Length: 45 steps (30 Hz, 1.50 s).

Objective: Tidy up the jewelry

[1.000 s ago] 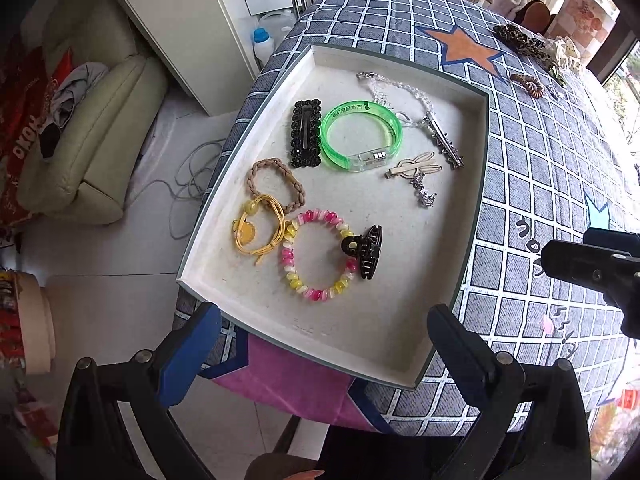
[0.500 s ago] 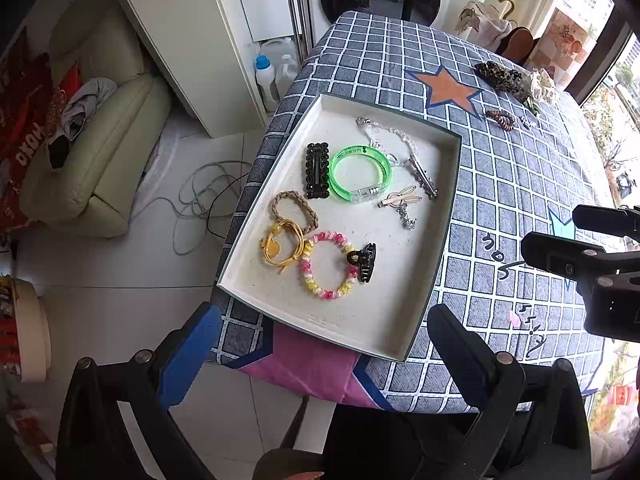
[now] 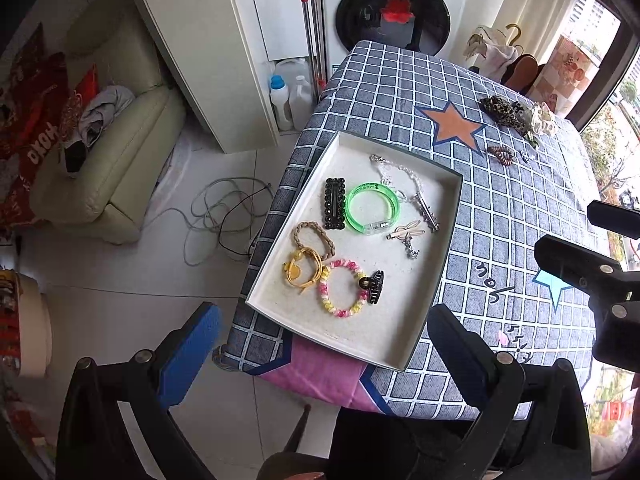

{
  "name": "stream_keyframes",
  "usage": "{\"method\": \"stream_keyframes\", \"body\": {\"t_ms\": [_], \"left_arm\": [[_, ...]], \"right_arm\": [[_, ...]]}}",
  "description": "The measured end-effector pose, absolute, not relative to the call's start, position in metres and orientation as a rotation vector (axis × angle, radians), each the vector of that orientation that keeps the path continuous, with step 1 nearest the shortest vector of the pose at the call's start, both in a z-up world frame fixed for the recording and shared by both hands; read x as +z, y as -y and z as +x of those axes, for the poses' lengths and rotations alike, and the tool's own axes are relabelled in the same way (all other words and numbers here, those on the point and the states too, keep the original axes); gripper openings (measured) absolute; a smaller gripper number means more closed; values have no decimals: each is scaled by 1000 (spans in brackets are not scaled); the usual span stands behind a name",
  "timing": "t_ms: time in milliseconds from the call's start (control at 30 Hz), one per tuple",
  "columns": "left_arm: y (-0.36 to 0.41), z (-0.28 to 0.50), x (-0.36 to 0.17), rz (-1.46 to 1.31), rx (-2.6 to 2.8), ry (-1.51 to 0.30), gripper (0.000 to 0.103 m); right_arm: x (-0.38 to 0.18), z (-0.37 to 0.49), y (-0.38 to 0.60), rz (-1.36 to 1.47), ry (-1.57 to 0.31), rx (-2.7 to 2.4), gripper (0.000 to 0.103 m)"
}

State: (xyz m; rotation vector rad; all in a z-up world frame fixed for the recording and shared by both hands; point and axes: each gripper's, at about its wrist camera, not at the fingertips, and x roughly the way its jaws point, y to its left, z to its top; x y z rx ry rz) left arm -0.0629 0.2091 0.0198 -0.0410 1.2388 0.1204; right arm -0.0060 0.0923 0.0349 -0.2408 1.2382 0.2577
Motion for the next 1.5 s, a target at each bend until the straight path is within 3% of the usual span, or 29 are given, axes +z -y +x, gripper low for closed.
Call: {"method": "stream_keyframes", "body": {"t_ms": [1500], "left_arm": [[-211,-64,30,-23,151,-1224,103]], "right_arm": [[41,-6,-93,-259,-1239,240,88]]}}
